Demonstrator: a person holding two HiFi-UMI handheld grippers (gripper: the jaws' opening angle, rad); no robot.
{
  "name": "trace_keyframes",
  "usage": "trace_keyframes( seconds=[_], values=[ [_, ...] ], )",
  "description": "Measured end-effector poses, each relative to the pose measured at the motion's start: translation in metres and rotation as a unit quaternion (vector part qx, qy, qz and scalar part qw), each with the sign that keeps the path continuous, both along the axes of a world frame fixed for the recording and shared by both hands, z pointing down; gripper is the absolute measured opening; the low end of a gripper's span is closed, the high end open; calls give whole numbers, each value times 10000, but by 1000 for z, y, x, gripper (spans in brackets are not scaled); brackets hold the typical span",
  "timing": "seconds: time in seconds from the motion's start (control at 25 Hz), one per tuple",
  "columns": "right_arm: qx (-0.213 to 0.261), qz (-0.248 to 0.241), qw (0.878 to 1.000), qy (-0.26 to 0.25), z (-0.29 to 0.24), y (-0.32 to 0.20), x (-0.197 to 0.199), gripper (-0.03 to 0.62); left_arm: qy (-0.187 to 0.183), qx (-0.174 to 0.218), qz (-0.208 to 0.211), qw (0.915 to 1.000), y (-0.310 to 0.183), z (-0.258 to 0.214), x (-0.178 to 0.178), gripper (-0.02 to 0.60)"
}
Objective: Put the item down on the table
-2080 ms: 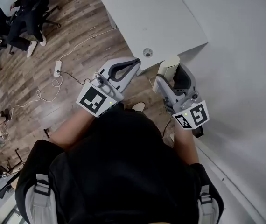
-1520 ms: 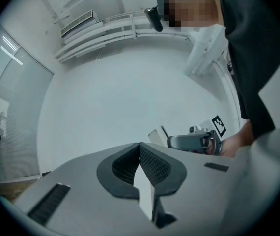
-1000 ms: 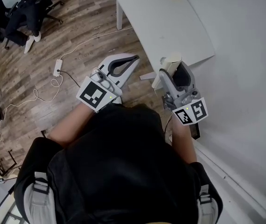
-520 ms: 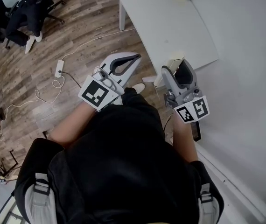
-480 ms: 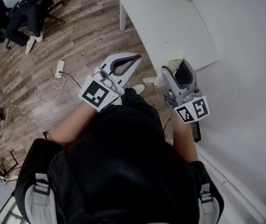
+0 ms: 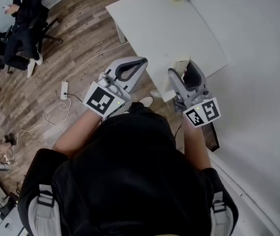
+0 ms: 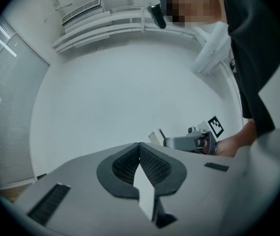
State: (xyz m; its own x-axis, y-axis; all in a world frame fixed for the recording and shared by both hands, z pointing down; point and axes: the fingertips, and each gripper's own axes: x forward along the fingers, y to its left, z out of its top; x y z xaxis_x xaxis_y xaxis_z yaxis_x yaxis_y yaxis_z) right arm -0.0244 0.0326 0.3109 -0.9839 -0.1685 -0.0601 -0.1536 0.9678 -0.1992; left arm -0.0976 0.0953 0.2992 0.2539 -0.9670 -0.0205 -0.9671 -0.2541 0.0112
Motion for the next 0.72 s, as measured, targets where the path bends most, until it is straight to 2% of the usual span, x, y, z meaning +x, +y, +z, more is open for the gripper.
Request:
trace_keyframes(
  seconds=[0.44,0.72],
  values=[
    [-202,546,9983,4,11,-107,30,282,-215,-208,662,9974,-121,2,35,-6],
    [-371,1029,9935,310,33,-153,51,282,-287,-337,1089,9931,-165,15,62,-6]
  ],
)
